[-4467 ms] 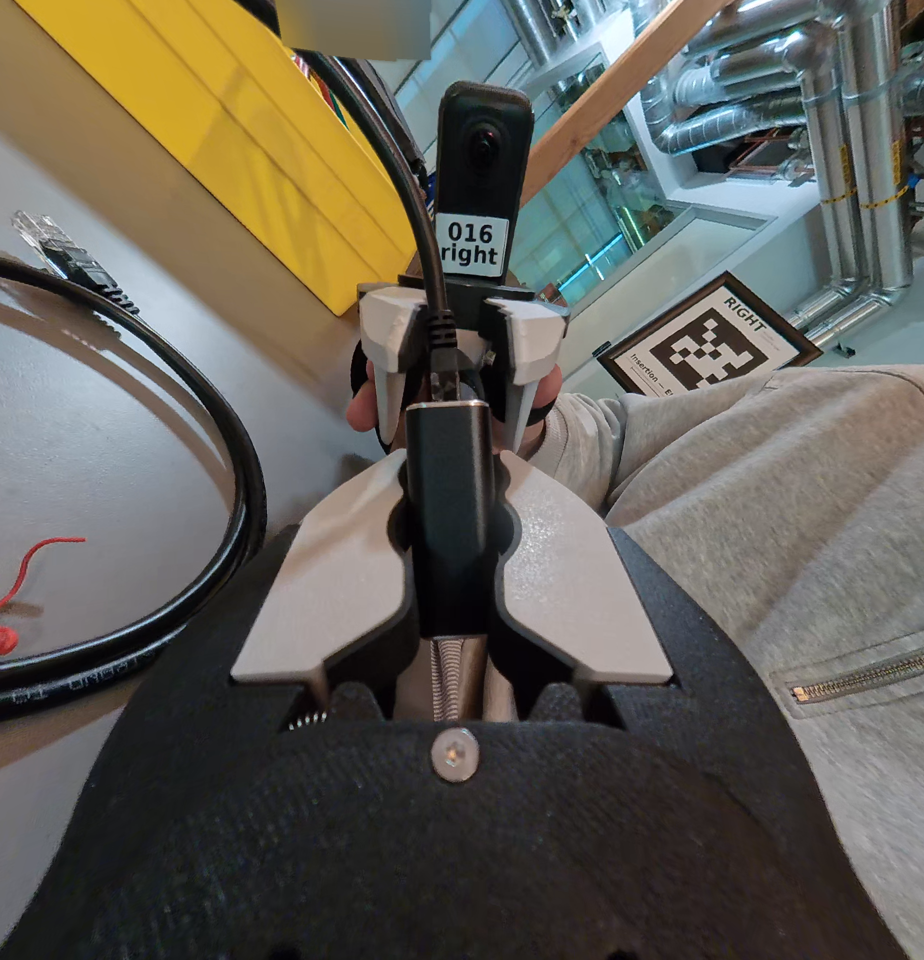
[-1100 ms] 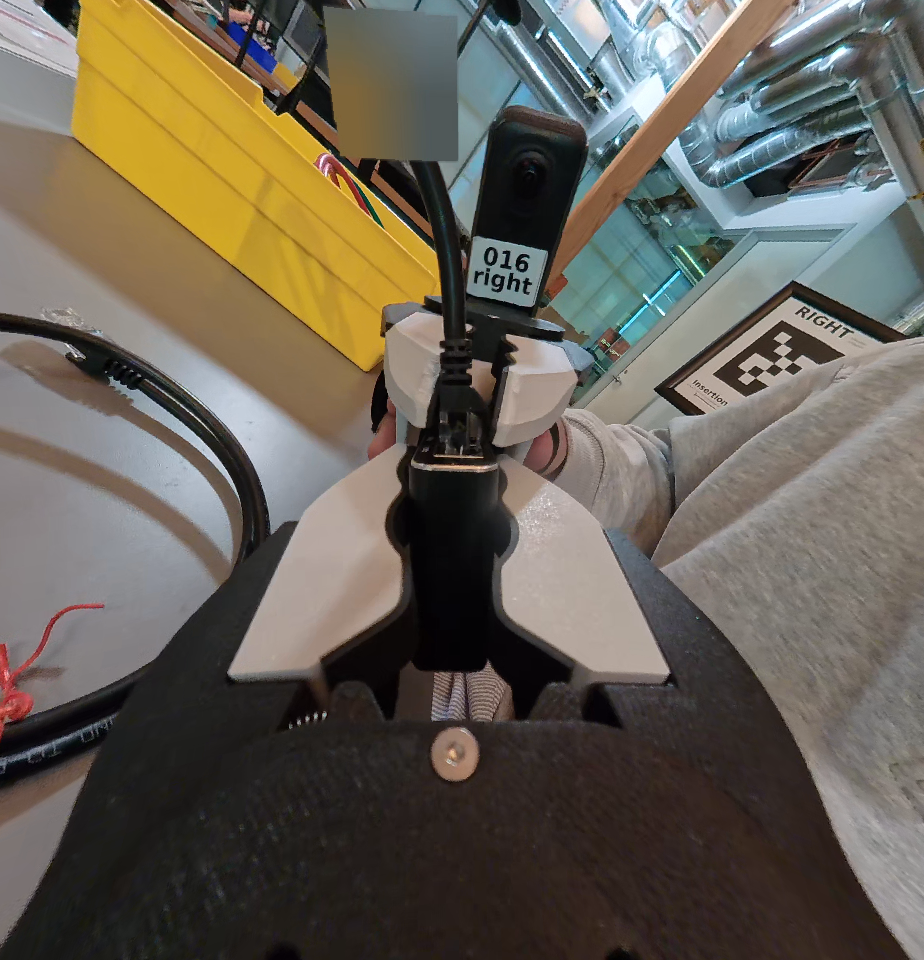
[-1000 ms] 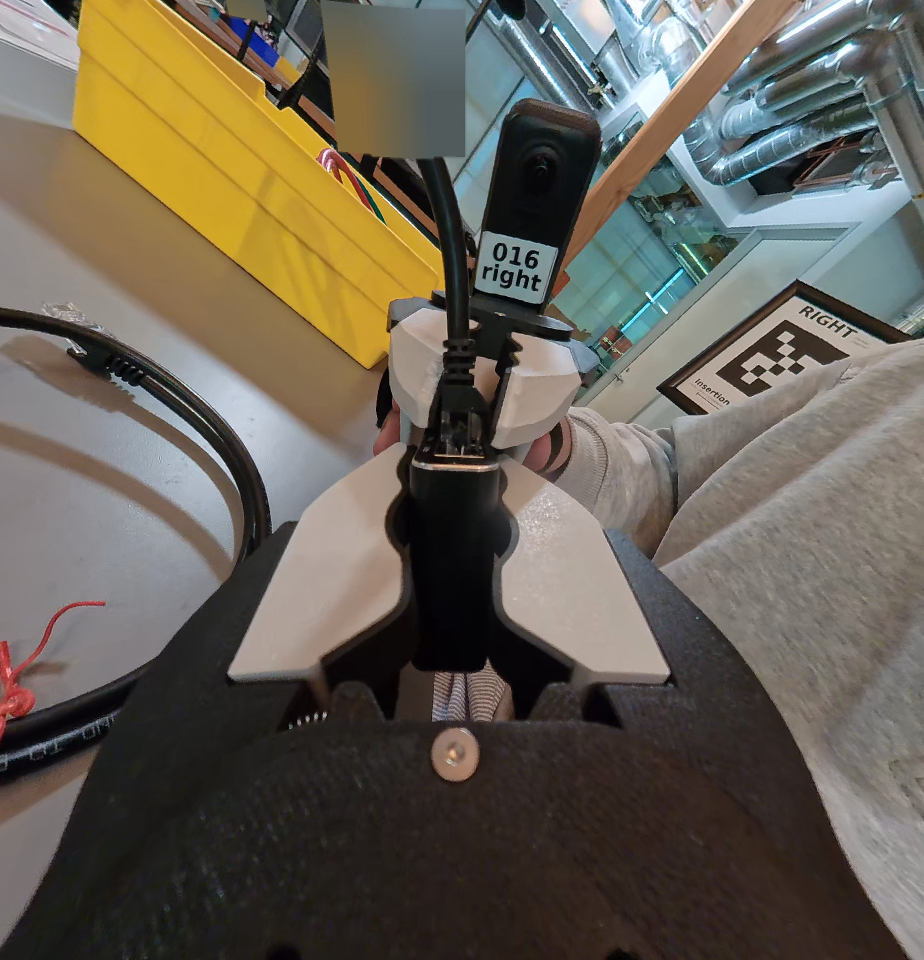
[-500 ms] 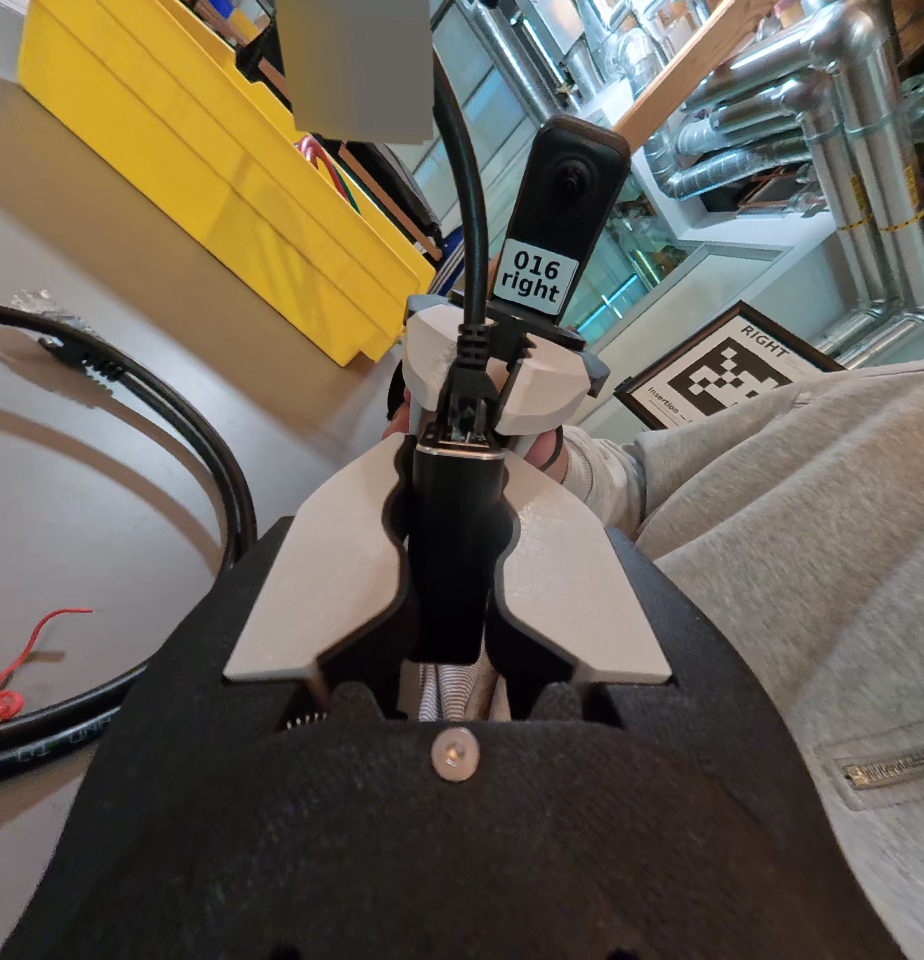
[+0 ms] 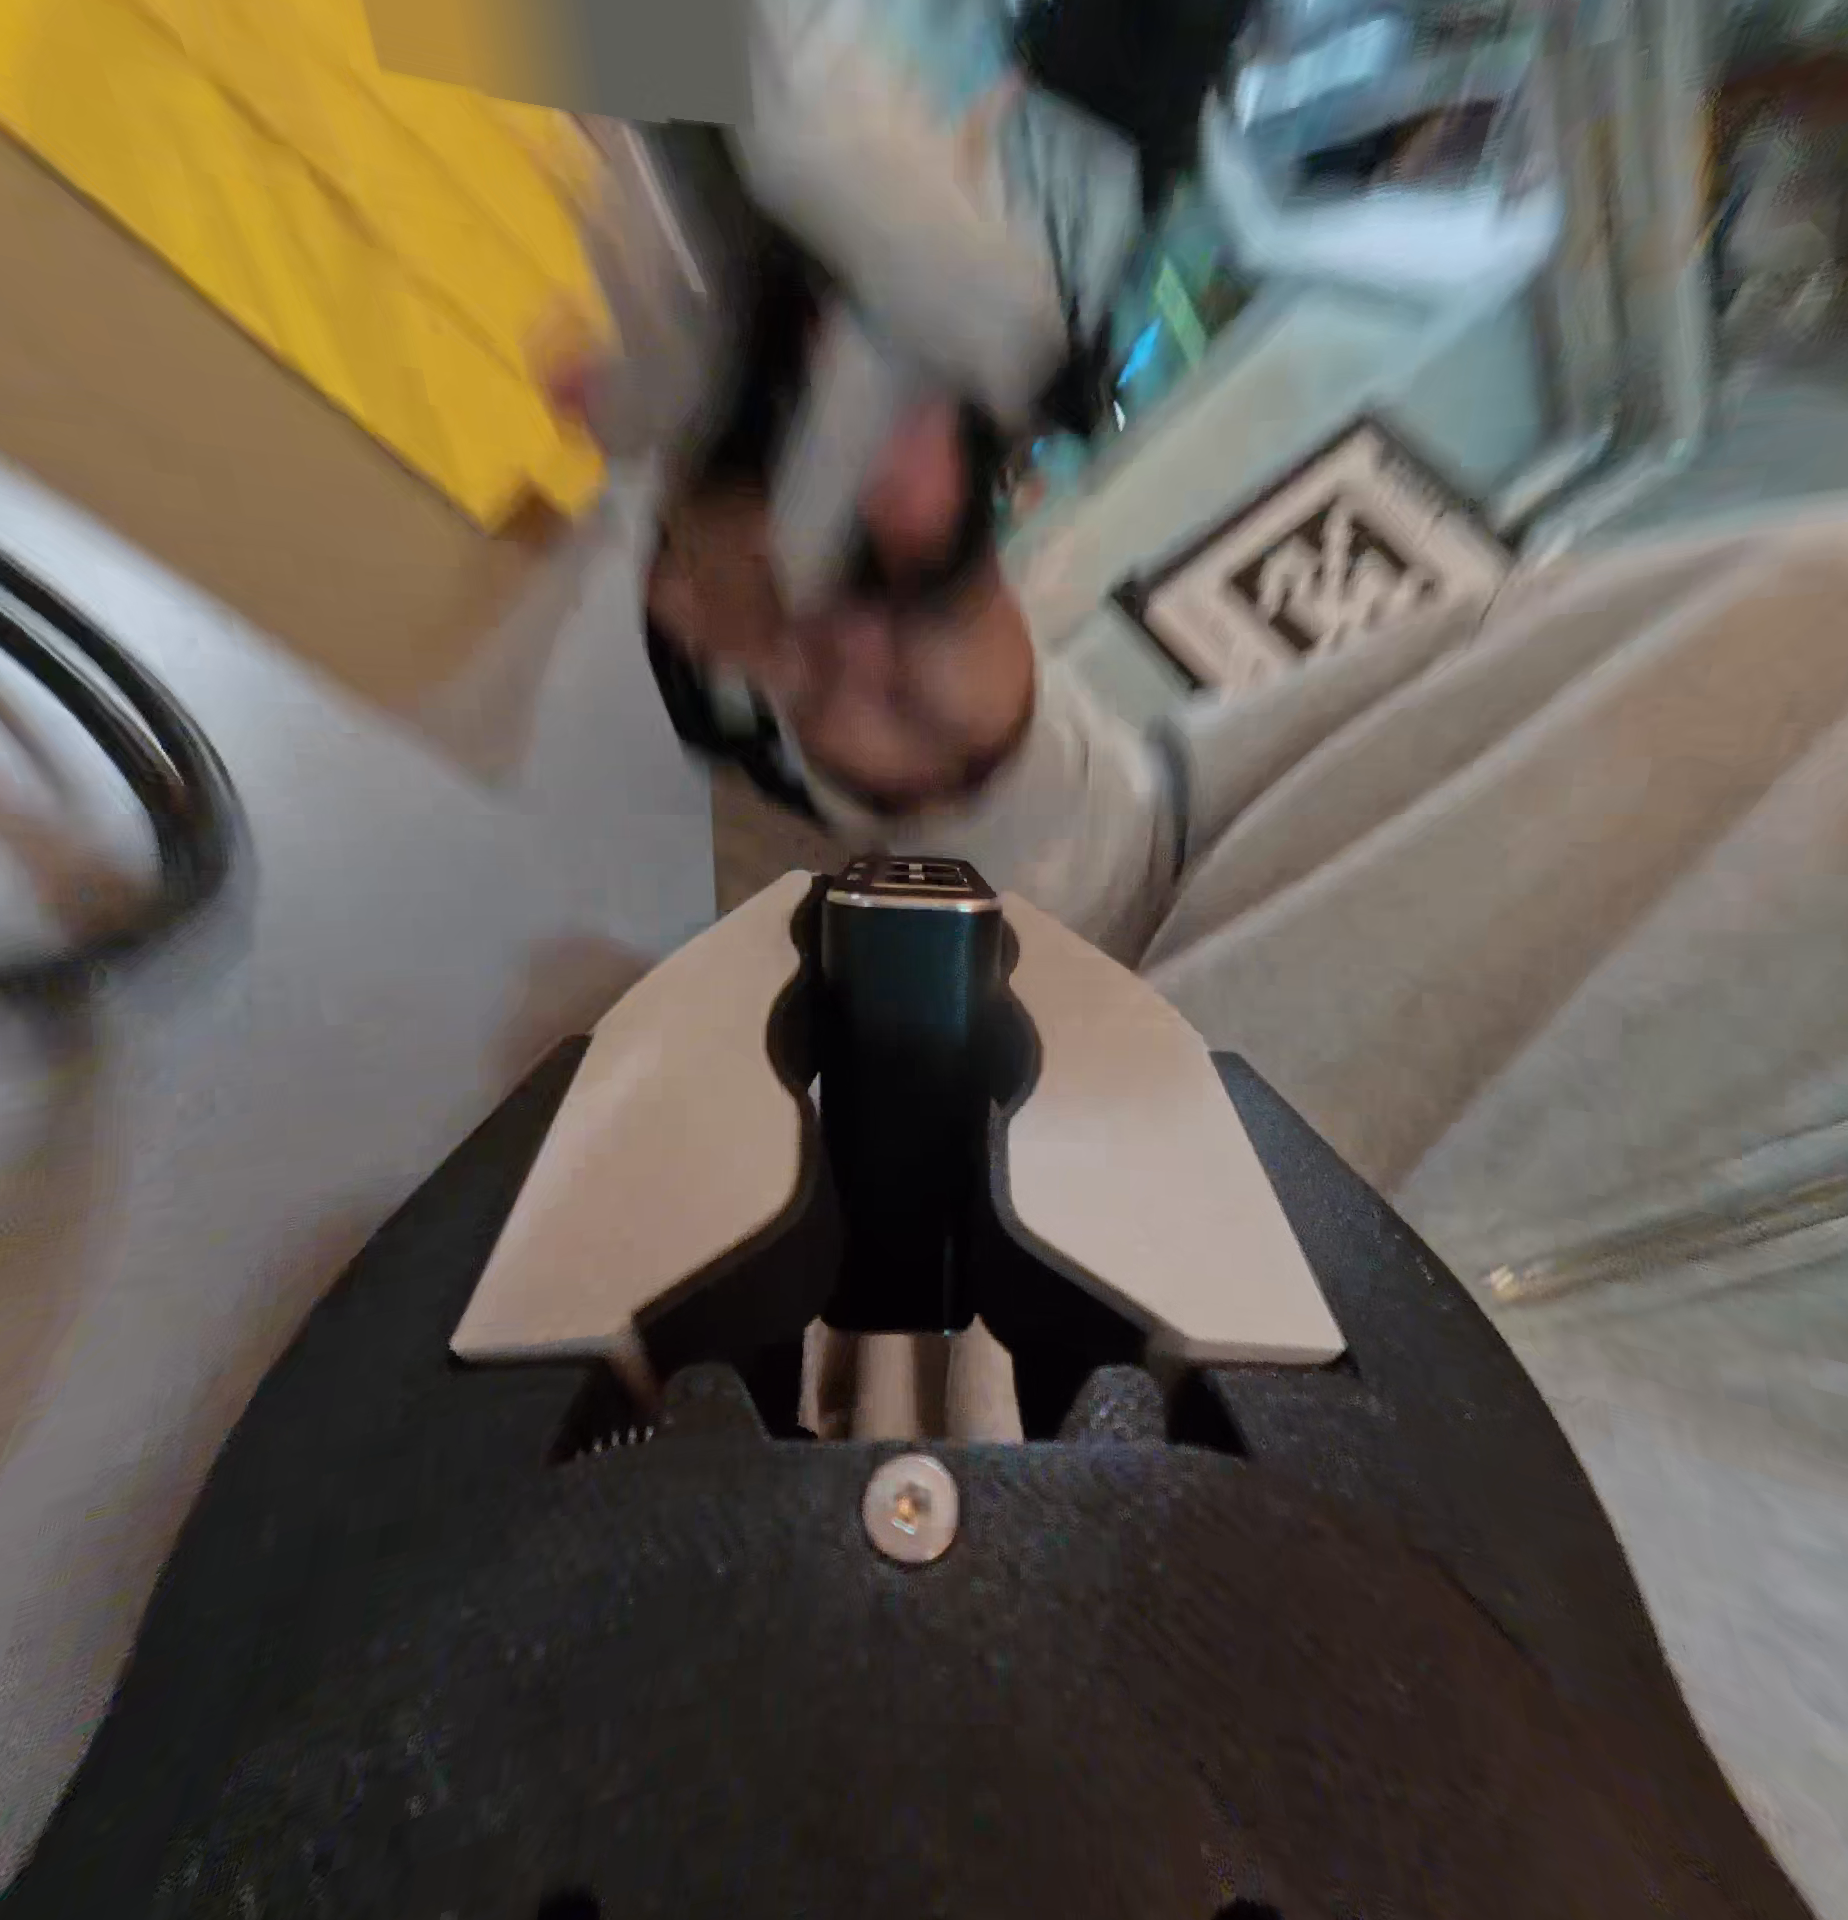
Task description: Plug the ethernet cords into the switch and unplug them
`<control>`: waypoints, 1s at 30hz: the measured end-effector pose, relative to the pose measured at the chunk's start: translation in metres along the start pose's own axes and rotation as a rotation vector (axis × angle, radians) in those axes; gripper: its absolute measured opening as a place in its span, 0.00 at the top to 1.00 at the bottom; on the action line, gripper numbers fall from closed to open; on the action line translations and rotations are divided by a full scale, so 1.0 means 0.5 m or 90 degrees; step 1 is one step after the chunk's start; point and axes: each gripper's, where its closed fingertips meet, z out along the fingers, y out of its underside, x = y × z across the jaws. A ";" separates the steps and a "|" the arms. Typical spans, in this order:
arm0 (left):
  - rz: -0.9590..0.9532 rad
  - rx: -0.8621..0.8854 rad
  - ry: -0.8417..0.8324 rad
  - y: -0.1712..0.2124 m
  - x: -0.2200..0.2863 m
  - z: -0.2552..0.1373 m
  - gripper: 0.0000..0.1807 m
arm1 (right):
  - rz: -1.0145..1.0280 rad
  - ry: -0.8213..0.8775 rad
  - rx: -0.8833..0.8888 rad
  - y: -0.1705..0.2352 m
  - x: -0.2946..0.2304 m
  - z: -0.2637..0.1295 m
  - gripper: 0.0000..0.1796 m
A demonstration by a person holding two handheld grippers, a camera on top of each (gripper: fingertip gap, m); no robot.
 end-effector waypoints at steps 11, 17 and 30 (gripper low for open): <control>-0.016 0.171 0.029 -0.080 -0.005 -0.078 0.84 | 0.116 -0.011 -0.026 0.010 0.054 -0.045 0.92; 0.000 0.226 -0.011 -0.102 -0.032 -0.123 0.85 | 0.302 -0.068 -0.142 0.094 0.051 -0.039 0.80; -0.012 0.239 -0.004 -0.106 -0.037 -0.126 0.86 | 0.024 -0.113 -0.346 0.105 -0.045 -0.135 0.82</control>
